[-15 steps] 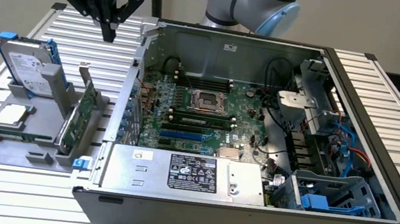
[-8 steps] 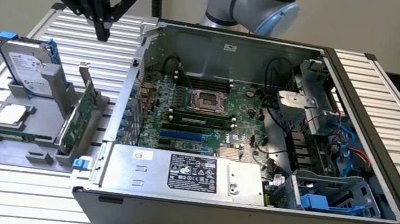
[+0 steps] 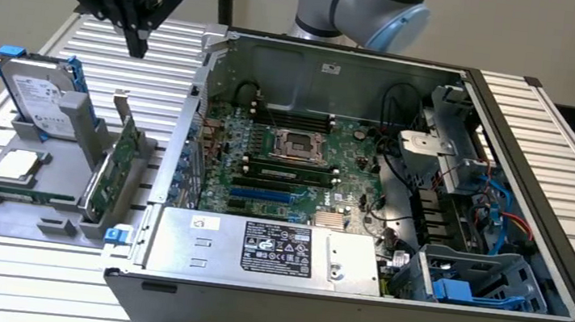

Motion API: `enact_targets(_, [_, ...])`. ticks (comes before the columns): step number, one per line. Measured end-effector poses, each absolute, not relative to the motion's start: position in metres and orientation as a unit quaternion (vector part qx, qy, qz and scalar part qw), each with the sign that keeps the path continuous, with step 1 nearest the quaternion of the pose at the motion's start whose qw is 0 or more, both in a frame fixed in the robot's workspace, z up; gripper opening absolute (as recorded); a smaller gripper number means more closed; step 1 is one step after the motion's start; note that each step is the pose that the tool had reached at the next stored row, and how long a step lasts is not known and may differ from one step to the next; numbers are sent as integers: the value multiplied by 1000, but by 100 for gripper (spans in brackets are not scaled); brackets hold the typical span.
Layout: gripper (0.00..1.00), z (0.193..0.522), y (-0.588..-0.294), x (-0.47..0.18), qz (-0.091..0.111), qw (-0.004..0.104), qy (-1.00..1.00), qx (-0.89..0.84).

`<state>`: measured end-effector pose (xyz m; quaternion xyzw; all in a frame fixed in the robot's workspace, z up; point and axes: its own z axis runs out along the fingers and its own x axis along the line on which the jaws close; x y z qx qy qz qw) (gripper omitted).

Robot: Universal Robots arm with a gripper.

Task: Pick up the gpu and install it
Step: 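Reach for the gpu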

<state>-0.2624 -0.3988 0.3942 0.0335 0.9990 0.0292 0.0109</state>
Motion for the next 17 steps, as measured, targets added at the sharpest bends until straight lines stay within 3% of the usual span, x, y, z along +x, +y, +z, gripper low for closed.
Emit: enact_targets(17, [0, 394, -399, -284, 30, 11, 999, 33])
